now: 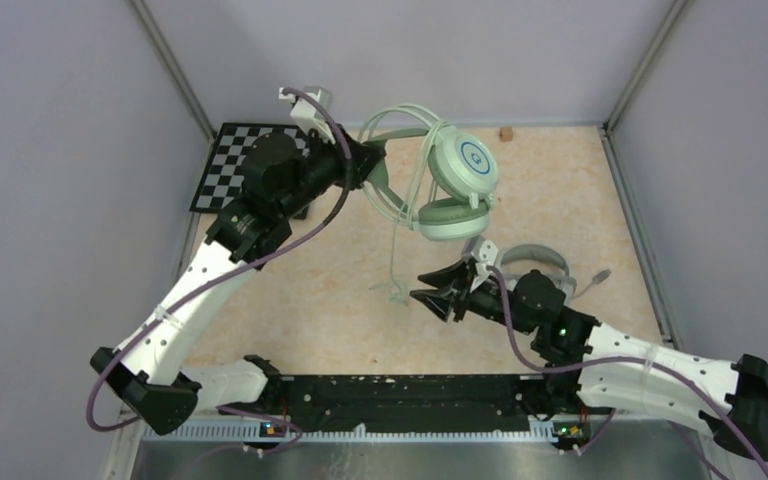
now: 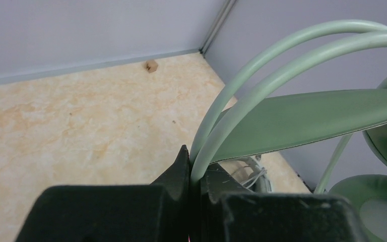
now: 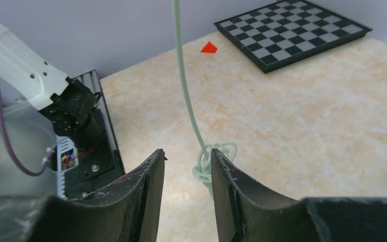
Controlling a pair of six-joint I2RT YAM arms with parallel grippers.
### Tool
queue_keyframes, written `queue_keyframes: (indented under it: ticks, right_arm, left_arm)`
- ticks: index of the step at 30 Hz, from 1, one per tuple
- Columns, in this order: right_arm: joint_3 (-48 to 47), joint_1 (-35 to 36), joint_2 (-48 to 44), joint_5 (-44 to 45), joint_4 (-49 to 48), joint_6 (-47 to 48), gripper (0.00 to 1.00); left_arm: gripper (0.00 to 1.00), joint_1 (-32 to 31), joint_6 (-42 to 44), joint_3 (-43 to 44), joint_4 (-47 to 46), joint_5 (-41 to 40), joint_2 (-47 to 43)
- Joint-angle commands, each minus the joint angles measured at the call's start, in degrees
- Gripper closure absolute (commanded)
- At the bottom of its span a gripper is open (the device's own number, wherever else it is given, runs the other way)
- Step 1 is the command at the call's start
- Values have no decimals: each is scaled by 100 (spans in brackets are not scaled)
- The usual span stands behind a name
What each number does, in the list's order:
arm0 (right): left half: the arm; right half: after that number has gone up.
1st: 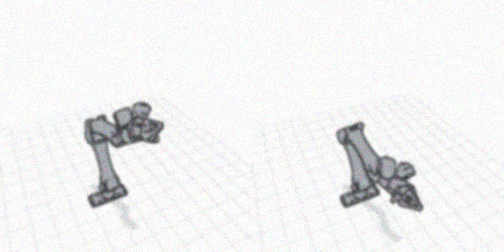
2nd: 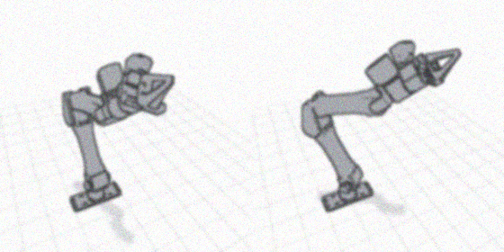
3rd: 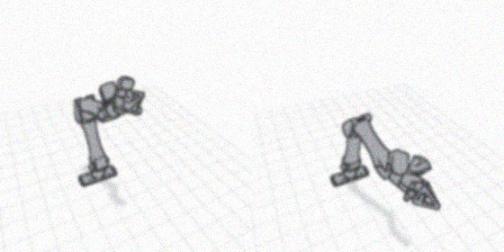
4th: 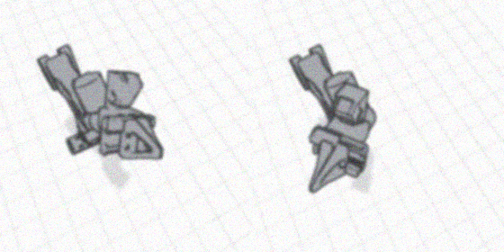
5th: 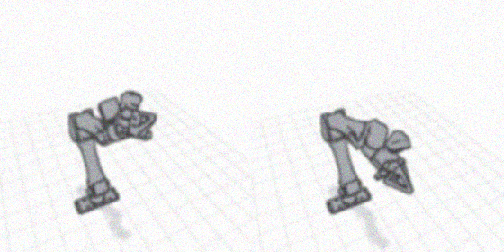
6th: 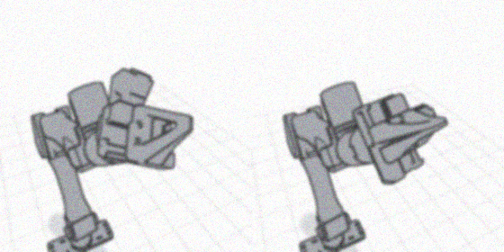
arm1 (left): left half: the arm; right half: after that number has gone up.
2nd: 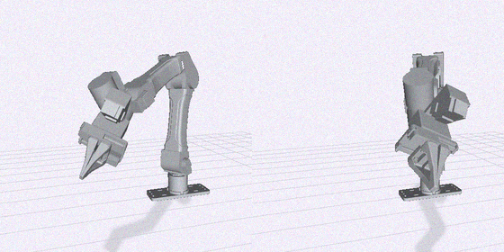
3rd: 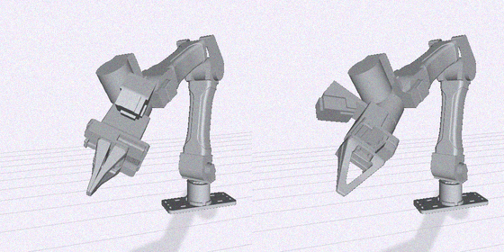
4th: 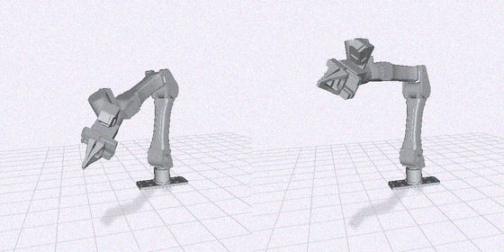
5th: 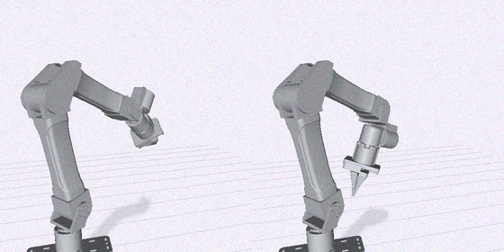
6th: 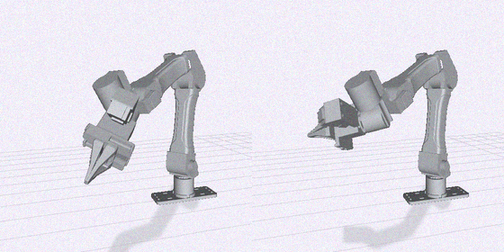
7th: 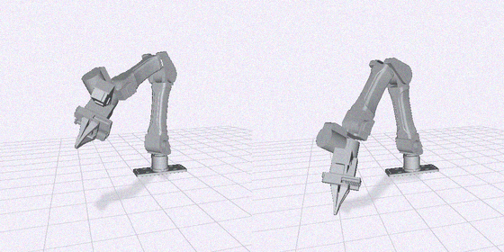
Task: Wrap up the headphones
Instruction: Place the headphones at the center of the board.
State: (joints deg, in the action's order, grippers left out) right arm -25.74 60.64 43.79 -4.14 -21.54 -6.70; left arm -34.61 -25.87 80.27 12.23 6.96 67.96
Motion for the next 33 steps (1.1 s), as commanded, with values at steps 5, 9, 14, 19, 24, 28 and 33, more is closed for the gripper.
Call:
queue_keyframes:
  ticks: [5,9,14,19,24,28,33]
  right_arm:
    - [-346,46,-651,-477,1725,-1521,62]
    - [-597,45,-995,-62,2620,-2043,62]
    - [-633,47,-1284,216,2862,-2194,62]
    - [-635,45,-1383,879,3189,-2257,62]
    - [-525,44,-1312,1151,3170,-2282,62]
    - [-369,45,-1173,1435,3056,-2368,62]
    - [-239,46,-880,1749,2976,-2406,62]
  left_arm:
    - [100,-2,-218,13,202,-610,243]
    - [100,-2,12,145,1071,-1237,665]
    - [100,31,488,-311,810,-1119,1304]
    - [100,112,480,-357,647,-1192,2153]
    - [100,271,596,-171,-32,-1023,2952]
    - [100,399,534,248,-152,-838,3779]
    - [95,646,473,333,-304,-522,4531]
